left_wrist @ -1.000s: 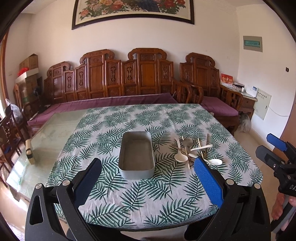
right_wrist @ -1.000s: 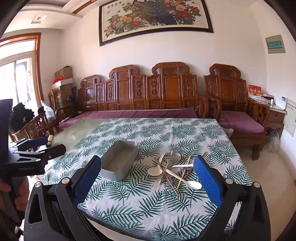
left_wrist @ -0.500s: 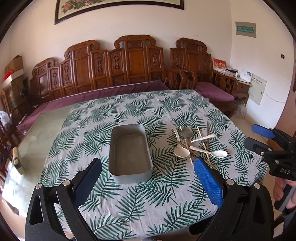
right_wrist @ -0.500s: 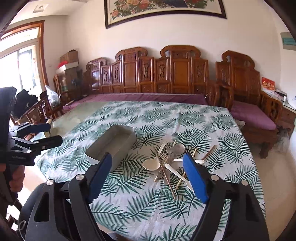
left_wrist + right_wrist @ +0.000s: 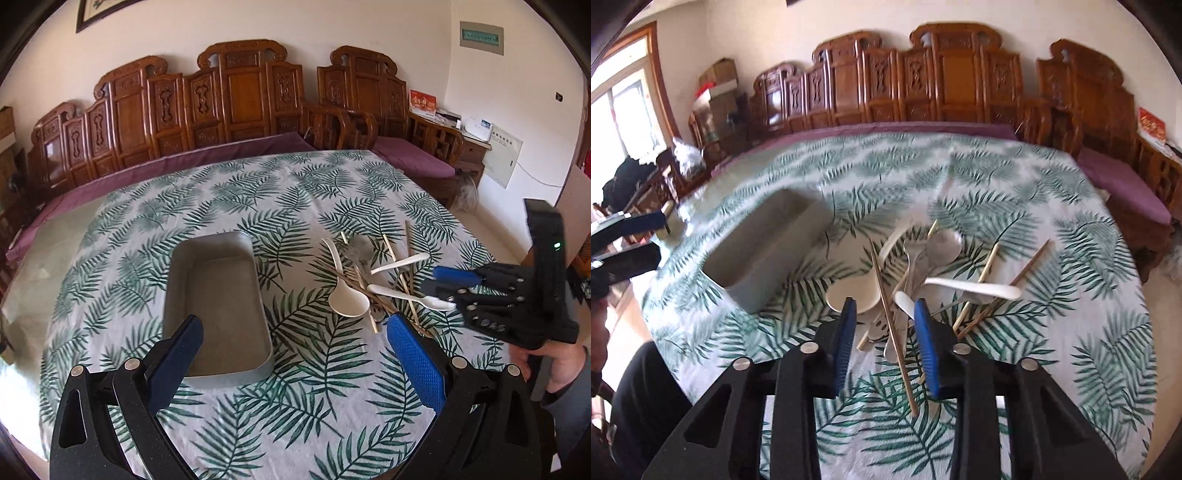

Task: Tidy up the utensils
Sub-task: 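Reach the right tool into the pile and grasp a wooden chopstick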

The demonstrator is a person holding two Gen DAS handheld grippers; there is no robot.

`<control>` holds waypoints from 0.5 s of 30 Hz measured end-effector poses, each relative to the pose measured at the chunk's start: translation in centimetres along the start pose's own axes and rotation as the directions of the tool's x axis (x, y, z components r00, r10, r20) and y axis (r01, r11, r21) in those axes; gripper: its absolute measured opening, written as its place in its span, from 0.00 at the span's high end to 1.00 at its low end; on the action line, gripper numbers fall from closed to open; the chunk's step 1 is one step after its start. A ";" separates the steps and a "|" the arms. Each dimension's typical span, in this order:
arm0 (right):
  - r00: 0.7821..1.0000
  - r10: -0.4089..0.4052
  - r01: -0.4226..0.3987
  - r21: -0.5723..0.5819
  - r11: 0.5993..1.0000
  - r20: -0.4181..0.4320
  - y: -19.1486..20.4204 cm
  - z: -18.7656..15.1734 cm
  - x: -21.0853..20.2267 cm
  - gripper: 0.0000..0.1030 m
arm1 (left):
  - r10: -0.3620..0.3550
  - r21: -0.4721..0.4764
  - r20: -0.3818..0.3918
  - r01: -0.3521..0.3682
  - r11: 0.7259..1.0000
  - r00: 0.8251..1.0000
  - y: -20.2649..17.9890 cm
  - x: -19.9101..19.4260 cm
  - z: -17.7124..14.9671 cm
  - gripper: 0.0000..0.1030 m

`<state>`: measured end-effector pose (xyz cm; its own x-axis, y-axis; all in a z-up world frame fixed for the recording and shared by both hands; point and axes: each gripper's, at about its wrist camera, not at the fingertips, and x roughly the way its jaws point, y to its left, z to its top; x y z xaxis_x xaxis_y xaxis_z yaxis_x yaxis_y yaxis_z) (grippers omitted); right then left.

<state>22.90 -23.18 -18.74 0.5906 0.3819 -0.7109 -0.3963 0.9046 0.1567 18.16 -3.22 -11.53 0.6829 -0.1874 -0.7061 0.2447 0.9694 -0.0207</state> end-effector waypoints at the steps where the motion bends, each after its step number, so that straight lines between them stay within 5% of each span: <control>1: 1.000 0.013 -0.013 -0.003 1.000 -0.021 -0.2 -0.1 1.2 0.72 | -0.001 0.003 -0.004 0.001 1.000 1.000 -0.1 0.5 0.0 0.06; 8: 0.990 0.035 -0.041 -0.039 0.998 -0.140 -0.5 -0.7 6.5 0.84 | -0.028 -0.004 -0.042 0.028 1.000 0.999 -0.3 3.1 -0.1 0.07; 15: 0.985 0.032 -0.043 -0.064 0.997 -0.167 -0.6 -1.0 8.1 0.89 | -0.046 -0.025 -0.081 0.044 0.999 0.996 -0.5 5.3 -0.5 0.14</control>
<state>27.20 -20.86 -25.26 0.4516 0.3733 -0.8103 -0.4659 0.8733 0.1427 21.29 -4.56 -15.58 0.6132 -0.2179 -0.7593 0.2572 0.9639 -0.0690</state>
